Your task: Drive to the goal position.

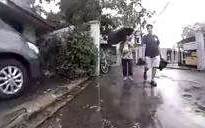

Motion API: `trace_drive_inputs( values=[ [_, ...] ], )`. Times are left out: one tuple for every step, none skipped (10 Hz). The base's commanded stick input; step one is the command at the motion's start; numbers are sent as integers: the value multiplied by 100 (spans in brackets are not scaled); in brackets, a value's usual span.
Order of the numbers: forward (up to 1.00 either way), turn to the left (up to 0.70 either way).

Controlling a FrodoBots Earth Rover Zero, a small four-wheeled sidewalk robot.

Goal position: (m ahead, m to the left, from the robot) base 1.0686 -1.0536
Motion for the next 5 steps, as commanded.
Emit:
trace_drive_inputs(
  values=[
    [100,0],
    [100,0],
    [100,0],
    [98,0],
    [0,0]
  ],
)
